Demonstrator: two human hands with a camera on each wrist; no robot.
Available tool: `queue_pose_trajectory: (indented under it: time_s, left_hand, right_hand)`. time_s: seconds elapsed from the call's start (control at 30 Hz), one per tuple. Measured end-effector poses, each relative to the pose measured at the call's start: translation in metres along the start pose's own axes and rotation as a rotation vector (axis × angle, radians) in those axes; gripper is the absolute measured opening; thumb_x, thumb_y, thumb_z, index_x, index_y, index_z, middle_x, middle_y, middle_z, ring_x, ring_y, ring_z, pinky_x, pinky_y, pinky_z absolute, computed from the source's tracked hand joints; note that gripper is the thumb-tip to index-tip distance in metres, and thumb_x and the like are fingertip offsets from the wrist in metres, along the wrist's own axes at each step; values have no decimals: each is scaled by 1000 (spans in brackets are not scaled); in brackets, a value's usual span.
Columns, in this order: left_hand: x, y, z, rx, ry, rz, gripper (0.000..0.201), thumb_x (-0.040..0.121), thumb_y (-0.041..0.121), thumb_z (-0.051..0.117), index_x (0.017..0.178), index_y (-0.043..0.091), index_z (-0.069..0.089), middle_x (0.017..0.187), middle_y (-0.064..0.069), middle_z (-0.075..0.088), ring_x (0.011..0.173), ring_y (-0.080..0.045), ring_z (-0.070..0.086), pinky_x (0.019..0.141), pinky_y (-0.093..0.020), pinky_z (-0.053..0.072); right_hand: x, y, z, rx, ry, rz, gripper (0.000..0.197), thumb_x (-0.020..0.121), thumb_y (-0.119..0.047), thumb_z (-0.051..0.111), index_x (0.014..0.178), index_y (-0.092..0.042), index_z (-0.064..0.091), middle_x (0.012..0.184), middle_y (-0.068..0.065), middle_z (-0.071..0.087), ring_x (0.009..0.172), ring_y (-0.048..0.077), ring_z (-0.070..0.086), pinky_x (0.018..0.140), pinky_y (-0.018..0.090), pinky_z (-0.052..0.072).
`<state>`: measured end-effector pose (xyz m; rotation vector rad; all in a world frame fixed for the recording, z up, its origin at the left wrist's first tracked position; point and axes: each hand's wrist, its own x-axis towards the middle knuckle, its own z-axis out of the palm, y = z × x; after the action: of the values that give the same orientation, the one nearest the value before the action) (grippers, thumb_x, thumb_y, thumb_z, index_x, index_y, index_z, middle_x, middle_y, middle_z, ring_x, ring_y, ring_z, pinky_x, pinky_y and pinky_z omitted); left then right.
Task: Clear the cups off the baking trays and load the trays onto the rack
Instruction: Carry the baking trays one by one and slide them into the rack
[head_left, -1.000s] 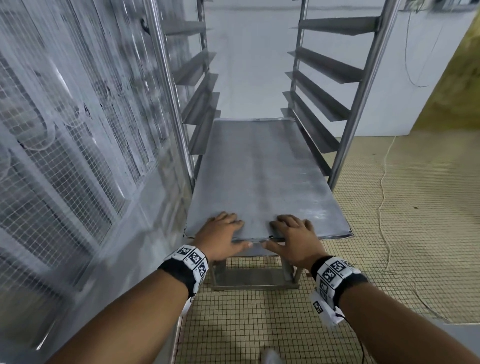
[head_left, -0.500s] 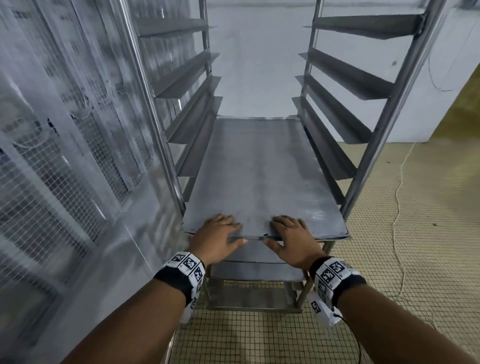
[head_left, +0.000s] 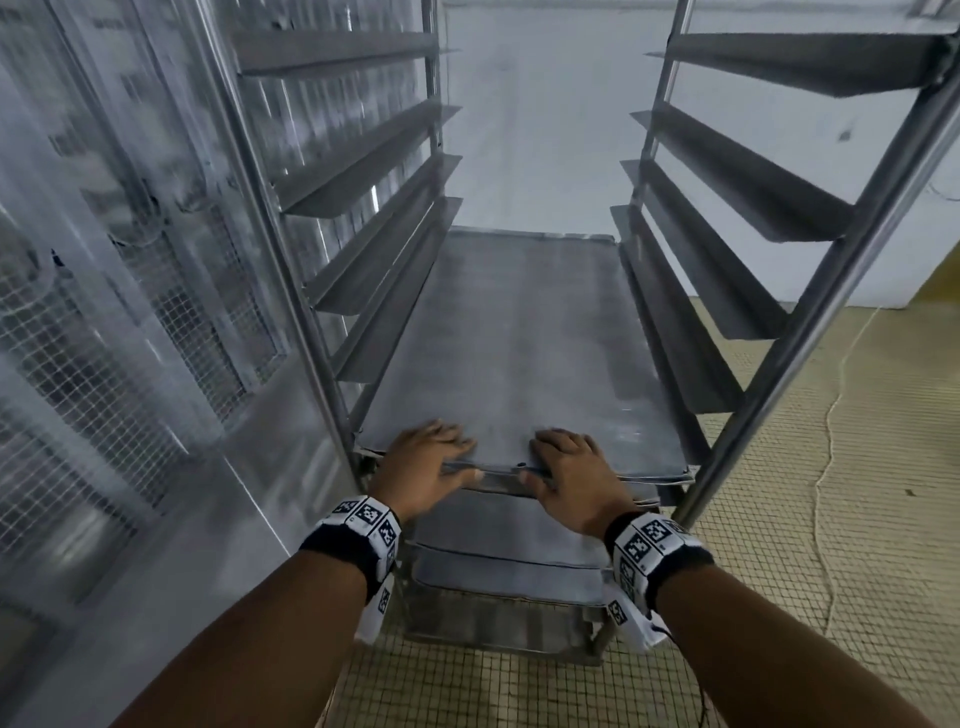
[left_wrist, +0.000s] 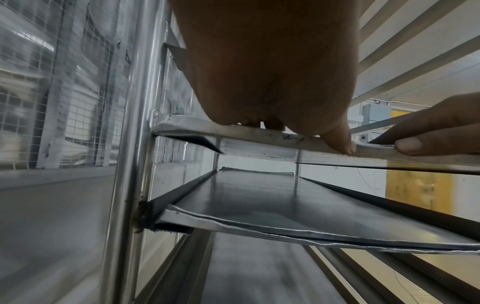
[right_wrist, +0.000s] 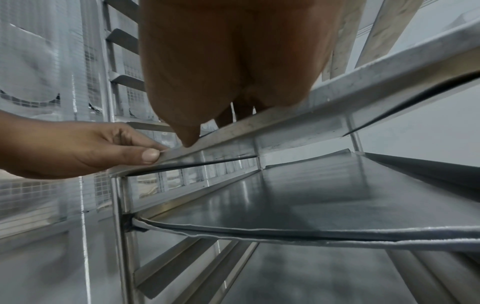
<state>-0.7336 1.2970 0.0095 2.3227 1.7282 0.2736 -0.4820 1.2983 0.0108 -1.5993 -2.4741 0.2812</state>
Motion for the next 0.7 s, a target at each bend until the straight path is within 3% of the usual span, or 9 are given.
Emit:
queue_pose_trajectory:
  time_s: [0.07,0.13,0.2,0.3,0.4,0.5,0.6,0.7]
  left_hand:
    - [5,-2,0,-22,24,16,114,61,100,15,146,33,52,161,6,36,151,-18,26,119,-34,19]
    - [12,-5,-1,-37,17,17,114,60,100,16,145,33,53,160,6,37,150,-18,27,120,-35,20]
    - [19,-7,-2,-47,-5,7,96,73,91,31,146,33,52,160,5,37,151,-19,27,122,-38,21]
    - [27,-7,-2,-36,-22,-2,64,92,67,53,145,32,52,161,3,35,151,-21,26,122,-41,20]
    - [26,-3,-1,34,-24,-32,62,93,69,46,145,34,52,162,3,35,150,-25,28,120,-47,19]
    - [17,1,13,84,70,-68,60,96,68,37,145,35,51,160,4,37,148,-30,28,121,-57,12]
    - [0,17,34,90,139,-65,68,99,66,27,153,26,37,164,-7,27,152,-38,14,122,-62,4]
    - [-14,47,55,106,182,3,78,98,65,35,156,14,30,165,-17,20,152,-43,6,120,-64,3]
  right_hand:
    - [7,3,-1,26,13,1,79,85,-66,27,140,-16,55,153,6,45,143,26,36,118,45,23]
    - [12,4,-3,28,19,26,67,91,-62,37,140,-20,56,153,4,45,142,25,37,117,41,24]
    - [12,1,-2,26,42,88,52,97,-56,47,140,-28,55,154,-2,43,144,22,34,117,42,22]
    - [6,-14,0,43,70,243,43,99,-53,47,138,-37,54,156,-8,40,146,22,27,117,47,18]
    - [-9,-27,6,13,57,307,51,101,-48,41,151,-36,37,164,-4,26,153,26,13,122,52,5]
    - [-41,-29,11,33,83,341,62,103,-51,37,159,-30,20,169,-1,8,155,25,-4,124,50,-1]
    - [-85,-22,18,83,91,449,63,101,-58,37,157,-30,28,169,-1,7,155,24,-5,125,49,3]
    - [-139,-16,25,119,95,597,60,99,-60,40,153,-33,38,166,0,20,154,25,6,122,49,12]
